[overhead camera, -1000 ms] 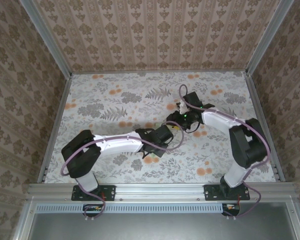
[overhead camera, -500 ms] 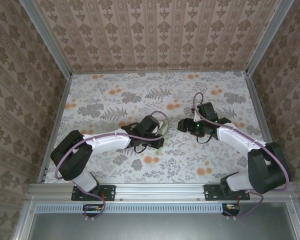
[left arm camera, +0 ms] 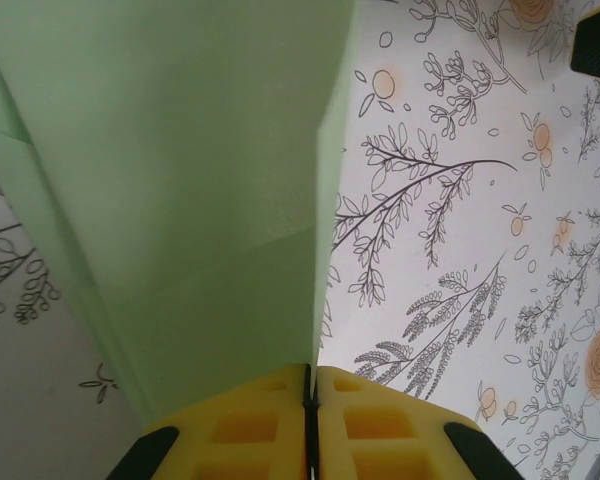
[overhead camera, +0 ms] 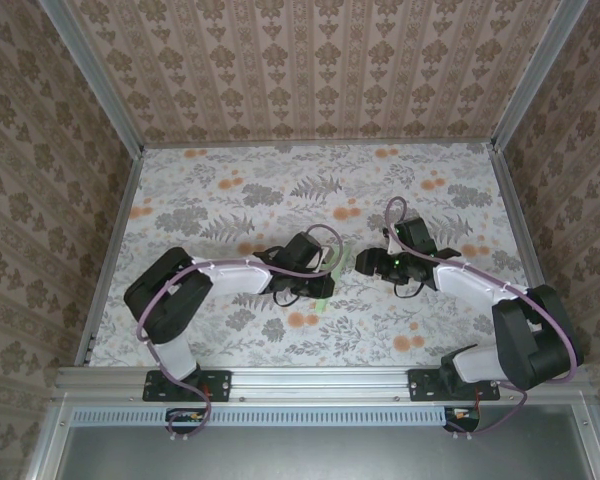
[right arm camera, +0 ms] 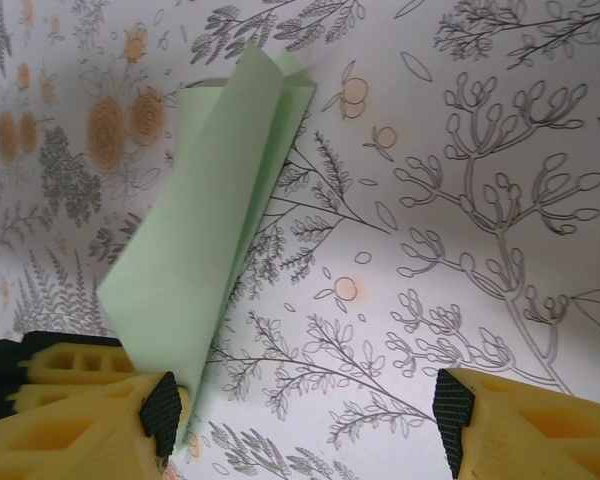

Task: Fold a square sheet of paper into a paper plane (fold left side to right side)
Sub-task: Fold the wing for the fifth time at the center of the table.

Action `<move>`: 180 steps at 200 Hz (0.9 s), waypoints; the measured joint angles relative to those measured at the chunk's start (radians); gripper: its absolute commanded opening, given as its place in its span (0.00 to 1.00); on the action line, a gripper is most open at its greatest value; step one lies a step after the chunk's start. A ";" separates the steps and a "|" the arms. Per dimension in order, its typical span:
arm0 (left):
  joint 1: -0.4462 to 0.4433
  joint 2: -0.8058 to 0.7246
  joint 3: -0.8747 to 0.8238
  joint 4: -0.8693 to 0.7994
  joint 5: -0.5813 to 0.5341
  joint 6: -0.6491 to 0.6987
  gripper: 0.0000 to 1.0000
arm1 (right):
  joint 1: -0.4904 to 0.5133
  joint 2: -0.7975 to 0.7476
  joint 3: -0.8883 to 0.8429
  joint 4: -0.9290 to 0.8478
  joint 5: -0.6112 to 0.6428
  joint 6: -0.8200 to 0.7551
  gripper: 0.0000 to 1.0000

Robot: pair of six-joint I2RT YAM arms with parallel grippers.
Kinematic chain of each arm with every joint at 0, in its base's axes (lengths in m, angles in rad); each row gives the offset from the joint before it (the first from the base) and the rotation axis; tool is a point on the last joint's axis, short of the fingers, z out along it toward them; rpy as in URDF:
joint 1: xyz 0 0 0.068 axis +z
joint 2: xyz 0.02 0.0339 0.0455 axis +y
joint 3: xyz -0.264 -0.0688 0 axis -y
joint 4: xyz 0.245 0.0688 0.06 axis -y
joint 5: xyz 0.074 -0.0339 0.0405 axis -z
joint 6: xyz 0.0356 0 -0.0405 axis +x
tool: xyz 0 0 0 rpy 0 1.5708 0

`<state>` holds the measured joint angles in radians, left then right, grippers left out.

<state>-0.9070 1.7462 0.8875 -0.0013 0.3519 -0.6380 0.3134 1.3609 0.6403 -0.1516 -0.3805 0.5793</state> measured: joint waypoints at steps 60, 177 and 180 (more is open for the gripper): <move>0.034 0.007 -0.013 0.128 0.079 -0.085 0.10 | 0.010 0.015 -0.048 0.163 -0.068 0.093 0.68; 0.090 0.092 -0.106 0.448 0.204 -0.325 0.09 | 0.062 0.153 -0.095 0.434 -0.069 0.274 0.63; 0.090 0.093 -0.107 0.453 0.206 -0.330 0.09 | 0.063 0.156 -0.095 0.437 -0.068 0.277 0.63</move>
<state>-0.8173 1.8397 0.7803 0.4519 0.5579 -0.9680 0.3759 1.5173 0.5453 0.2855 -0.4480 0.8558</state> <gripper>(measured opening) 0.093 0.631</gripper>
